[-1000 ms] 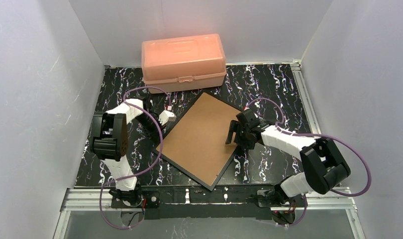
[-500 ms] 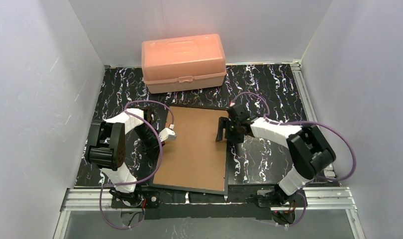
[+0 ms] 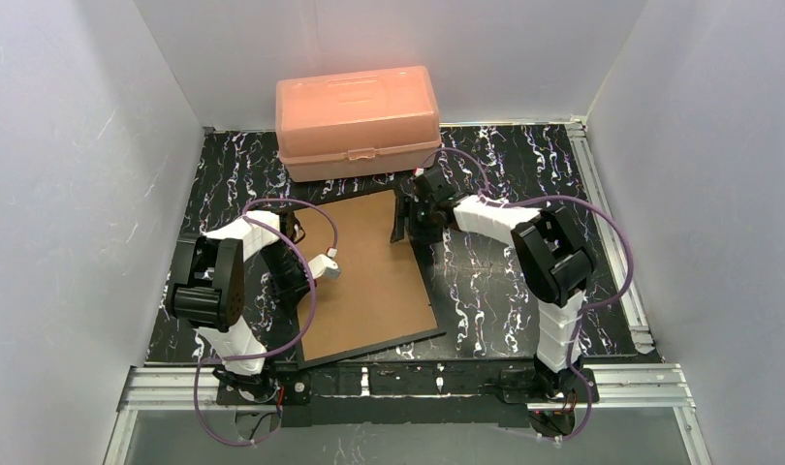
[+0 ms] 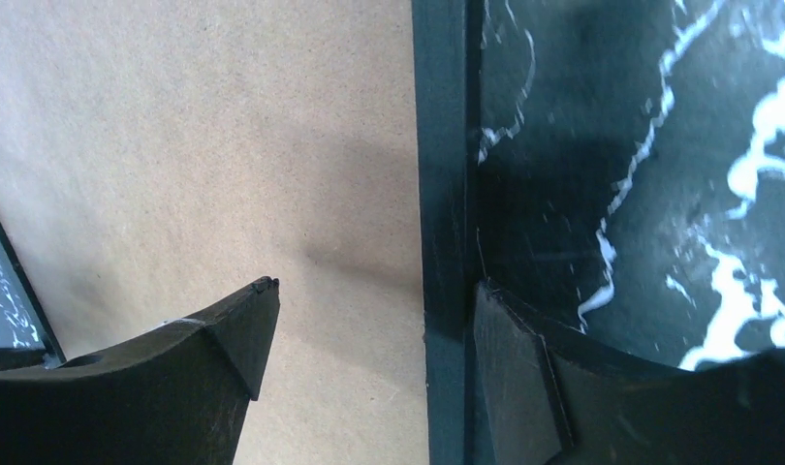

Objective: Put the photo into the frame

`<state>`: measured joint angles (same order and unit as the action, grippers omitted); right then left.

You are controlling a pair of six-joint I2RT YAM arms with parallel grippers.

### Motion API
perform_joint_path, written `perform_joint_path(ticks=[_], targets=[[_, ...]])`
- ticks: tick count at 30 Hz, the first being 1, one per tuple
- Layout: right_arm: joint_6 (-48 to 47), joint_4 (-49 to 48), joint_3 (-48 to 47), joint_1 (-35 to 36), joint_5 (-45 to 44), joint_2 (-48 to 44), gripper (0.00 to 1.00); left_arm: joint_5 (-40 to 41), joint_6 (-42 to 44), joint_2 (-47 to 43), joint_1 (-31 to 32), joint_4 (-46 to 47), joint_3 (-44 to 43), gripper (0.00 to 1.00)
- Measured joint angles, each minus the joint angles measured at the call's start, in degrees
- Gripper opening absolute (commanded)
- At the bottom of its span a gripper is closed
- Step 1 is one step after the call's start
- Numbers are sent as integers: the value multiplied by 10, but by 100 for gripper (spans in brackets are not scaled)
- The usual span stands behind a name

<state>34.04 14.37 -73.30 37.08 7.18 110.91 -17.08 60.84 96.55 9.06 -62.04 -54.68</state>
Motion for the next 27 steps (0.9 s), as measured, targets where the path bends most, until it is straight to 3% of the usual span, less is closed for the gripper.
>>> perform_joint_path(ticks=[9,13,19,23,27], targets=[[-16,7,-119,5,52,85,86,-81,-40,17,25,31,-21,0],[-28,32,-125,0,62,84,91,-107,-58,20,39,39,-39,0],[-25,69,-22,-27,24,-31,86,-120,-60,24,3,-14,-151,0],[7,67,80,-11,5,-160,85,-123,-72,58,-92,-16,-296,0],[56,46,194,41,25,-249,85,-101,-112,115,-182,45,-360,0]])
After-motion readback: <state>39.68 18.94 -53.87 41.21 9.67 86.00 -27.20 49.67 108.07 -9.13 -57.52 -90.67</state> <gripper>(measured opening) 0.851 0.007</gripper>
